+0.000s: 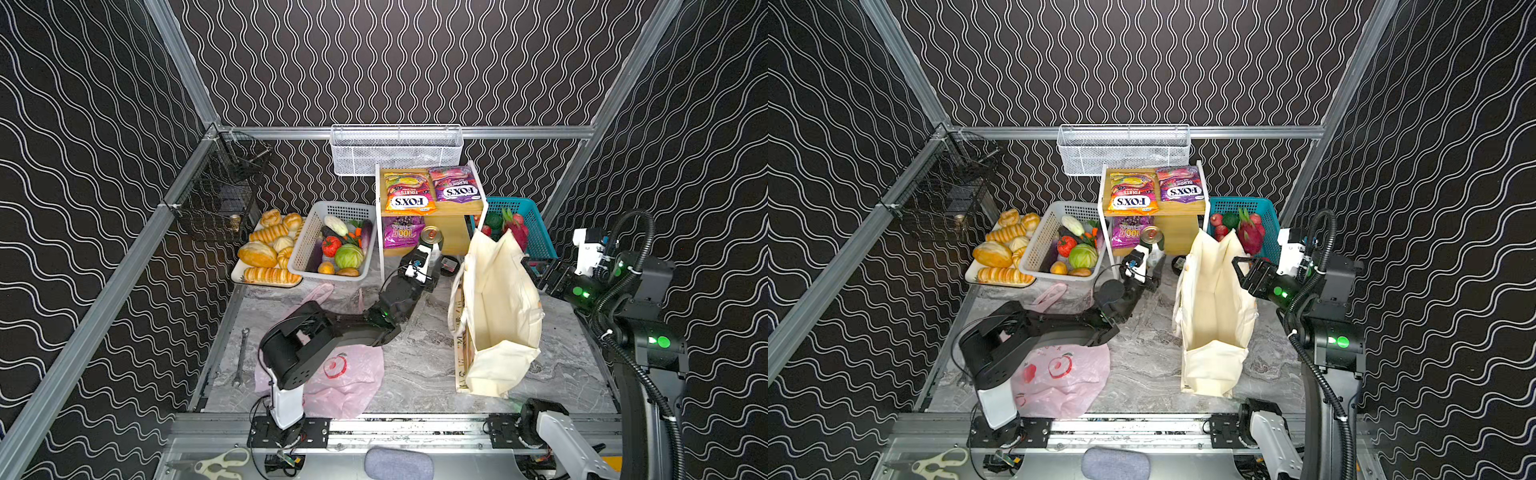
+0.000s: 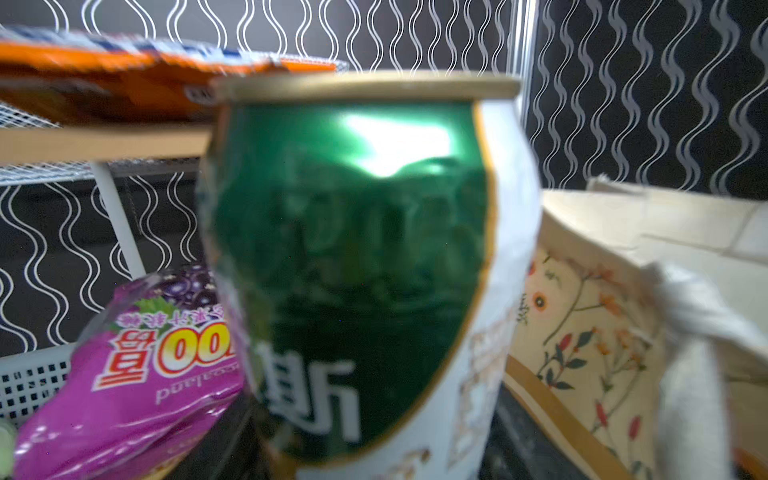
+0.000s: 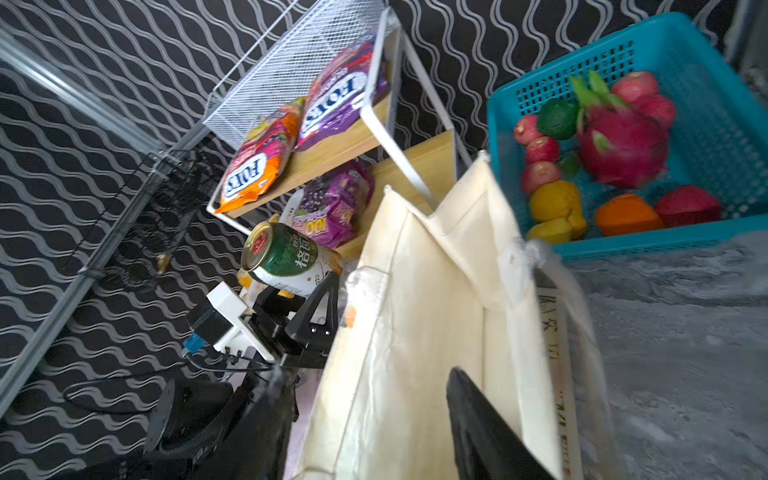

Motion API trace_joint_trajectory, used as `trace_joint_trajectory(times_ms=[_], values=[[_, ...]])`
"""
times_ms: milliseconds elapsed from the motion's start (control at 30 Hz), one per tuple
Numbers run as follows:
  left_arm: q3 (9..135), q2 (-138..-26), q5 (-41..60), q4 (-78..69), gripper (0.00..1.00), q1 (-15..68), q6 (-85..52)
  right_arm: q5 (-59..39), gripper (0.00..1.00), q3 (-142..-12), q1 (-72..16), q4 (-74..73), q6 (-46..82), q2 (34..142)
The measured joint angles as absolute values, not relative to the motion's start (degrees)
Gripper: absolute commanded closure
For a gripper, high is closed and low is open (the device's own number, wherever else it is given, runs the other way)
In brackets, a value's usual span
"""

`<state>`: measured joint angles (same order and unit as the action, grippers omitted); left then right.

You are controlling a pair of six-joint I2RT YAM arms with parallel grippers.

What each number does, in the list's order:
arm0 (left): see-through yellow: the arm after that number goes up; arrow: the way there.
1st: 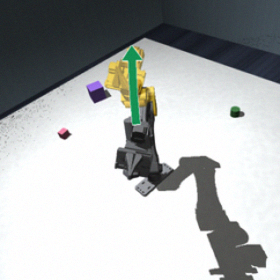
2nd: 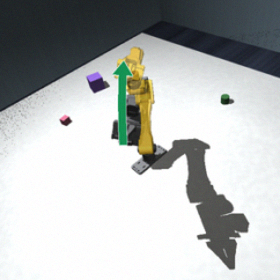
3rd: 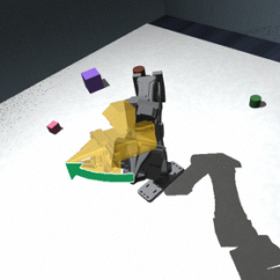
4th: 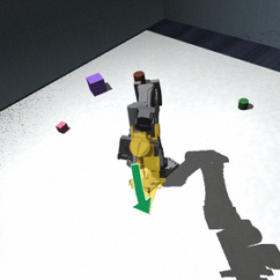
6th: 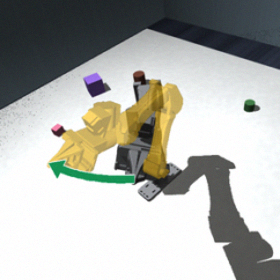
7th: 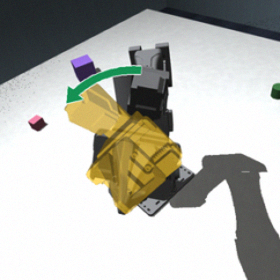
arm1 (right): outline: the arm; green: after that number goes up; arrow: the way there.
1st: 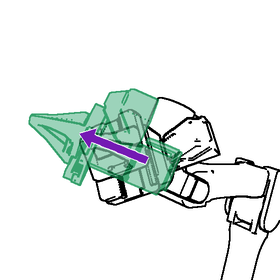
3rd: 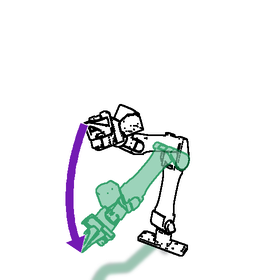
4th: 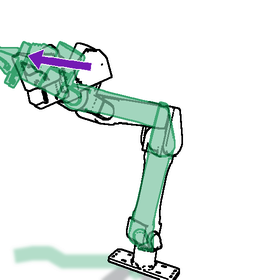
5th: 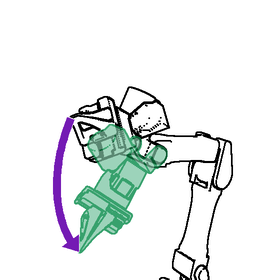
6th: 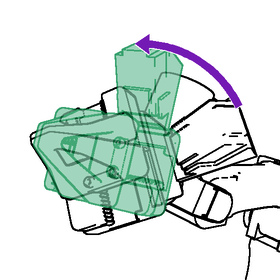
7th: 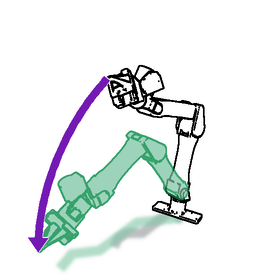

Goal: Place the mixed food into the grocery bags and tie them

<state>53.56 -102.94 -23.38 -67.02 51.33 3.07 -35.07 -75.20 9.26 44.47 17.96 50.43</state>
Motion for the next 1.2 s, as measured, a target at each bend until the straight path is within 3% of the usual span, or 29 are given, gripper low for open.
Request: trace_joint_trajectory(times_ms=[267,433,700,933,1200], values=[[47.2,-86.2,-9.6,-53.6,0.68,51.4,1.2,-39.4,0.36,-84.2,2.8,49.8,13.5,56.7],[48.9,-79.3,-1.5,-39.4,0.69,51.4,2.7,-30.2,0.29,-89.6,-14.9,54.1,10.9,61.9],[53.1,-75.2,6.6,-20.6,0.68,51.4,6.6,-18.0,0.22,-97.8,-30.5,57.8,8.3,68.7],[55.3,-73.9,11.4,-13.0,0.68,51.4,7.7,-11.5,0.23,-99.8,-35.6,60.3,5.9,73.9],[55.6,-73.1,15.4,-9.5,0.68,51.4,7.7,-14.1,0.27,-98.9,-36.2,60.9,2.3,75.4]])
